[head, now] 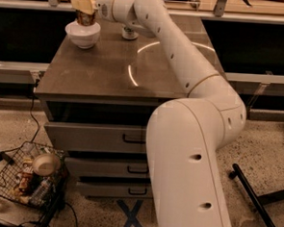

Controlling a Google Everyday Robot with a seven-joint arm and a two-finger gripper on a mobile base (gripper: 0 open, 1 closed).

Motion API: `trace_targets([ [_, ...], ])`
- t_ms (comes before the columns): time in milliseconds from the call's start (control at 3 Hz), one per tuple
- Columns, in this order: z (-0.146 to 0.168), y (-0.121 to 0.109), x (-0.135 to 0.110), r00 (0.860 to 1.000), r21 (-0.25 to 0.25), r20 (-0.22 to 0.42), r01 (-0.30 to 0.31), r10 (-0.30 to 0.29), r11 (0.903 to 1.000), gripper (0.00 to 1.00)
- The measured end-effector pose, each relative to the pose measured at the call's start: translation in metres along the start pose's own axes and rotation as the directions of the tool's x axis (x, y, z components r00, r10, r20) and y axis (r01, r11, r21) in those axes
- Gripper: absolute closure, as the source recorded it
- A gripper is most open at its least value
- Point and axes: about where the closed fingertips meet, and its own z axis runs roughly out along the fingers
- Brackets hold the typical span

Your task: Place orange can into white bowl

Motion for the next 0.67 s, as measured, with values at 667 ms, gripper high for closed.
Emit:
trace_targets([
  [667, 0.019, 0.001, 0.037, 1.0, 0.007, -0.011, -0.003, 0.003, 1.0, 1.0],
])
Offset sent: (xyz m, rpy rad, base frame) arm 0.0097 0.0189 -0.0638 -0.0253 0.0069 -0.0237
